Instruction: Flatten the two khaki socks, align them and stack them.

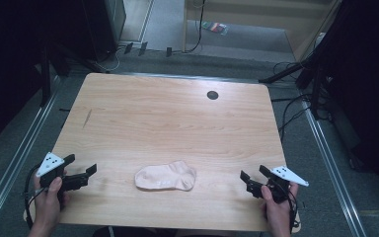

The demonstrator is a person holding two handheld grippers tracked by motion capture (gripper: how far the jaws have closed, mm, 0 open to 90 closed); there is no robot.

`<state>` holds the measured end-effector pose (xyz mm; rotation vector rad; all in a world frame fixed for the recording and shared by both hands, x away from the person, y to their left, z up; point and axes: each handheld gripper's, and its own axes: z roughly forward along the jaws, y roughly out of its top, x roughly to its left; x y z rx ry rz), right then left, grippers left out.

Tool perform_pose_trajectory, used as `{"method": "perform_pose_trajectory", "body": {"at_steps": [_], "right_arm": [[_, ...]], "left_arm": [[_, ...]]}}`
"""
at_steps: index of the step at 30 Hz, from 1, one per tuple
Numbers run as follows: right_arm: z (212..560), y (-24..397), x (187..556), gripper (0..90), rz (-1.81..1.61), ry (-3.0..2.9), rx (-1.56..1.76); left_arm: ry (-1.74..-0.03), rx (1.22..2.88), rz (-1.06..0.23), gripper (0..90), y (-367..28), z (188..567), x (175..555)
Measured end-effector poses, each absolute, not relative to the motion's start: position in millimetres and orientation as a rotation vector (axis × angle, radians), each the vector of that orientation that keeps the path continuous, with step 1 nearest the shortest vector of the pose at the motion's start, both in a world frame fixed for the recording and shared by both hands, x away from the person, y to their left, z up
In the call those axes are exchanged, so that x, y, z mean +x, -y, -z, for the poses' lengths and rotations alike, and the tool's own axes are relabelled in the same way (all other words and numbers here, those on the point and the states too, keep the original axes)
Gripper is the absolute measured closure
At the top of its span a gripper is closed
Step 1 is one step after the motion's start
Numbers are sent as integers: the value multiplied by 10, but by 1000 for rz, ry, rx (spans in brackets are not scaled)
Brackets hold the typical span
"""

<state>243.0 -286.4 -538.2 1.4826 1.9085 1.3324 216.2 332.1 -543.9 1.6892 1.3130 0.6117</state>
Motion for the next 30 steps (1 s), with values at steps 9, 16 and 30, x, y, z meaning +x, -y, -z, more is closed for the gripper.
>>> {"method": "perform_pose_trajectory", "body": {"at_steps": [9, 16, 30], "right_arm": [[5450, 3142, 2306, 149, -1282, -1880, 1500], [5467, 3299, 2207, 149, -1223, -1855, 1527], [5488, 3326, 2208, 147, -1239, -1876, 1555]], "left_arm": [[-1330, 1670, -643, 77, -3524, 5446, 2063], [-1339, 1699, -649, 76, -3602, 5479, 2059], [-1347, 1722, -592, 77, -3594, 5522, 2137]]}}
